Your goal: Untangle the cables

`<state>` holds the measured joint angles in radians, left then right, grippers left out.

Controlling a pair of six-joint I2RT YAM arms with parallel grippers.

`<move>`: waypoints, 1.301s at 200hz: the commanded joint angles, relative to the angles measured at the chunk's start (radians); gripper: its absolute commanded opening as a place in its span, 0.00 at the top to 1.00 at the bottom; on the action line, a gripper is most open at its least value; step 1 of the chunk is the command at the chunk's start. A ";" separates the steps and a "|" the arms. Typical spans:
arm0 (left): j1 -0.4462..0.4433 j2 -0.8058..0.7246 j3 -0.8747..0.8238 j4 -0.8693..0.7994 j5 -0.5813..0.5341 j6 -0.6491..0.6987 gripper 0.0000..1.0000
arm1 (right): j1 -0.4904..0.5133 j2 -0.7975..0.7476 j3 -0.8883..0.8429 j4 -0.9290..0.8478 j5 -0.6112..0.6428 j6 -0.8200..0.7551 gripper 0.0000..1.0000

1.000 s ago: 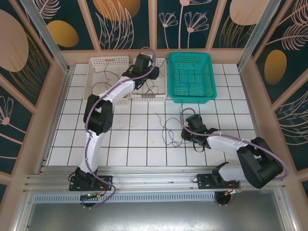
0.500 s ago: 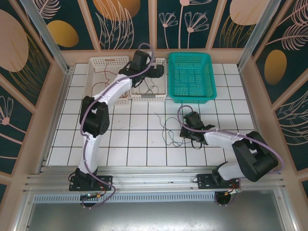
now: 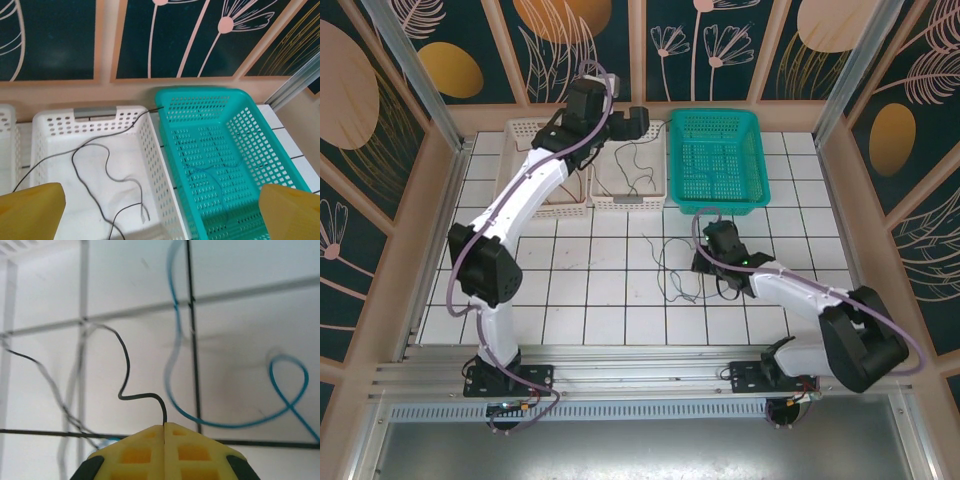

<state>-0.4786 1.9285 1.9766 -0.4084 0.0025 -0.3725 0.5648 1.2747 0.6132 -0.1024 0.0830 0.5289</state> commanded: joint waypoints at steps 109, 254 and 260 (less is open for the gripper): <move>0.005 -0.648 -0.631 0.112 -0.273 -0.024 0.01 | 0.041 -0.006 0.659 -0.253 -0.063 -0.138 1.00; 0.005 -0.960 -0.979 0.284 -0.467 0.020 0.01 | 0.041 0.655 1.860 -0.556 -0.121 -0.312 1.00; 0.005 -0.961 -0.983 0.287 -0.475 0.025 0.01 | 0.029 0.698 1.918 -0.569 -0.129 -0.317 1.00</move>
<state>-0.4786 0.9745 1.0119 -0.1741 -0.4335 -0.3740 0.6212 1.8366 2.3375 -0.5640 -0.0284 0.2687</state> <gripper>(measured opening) 0.985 0.042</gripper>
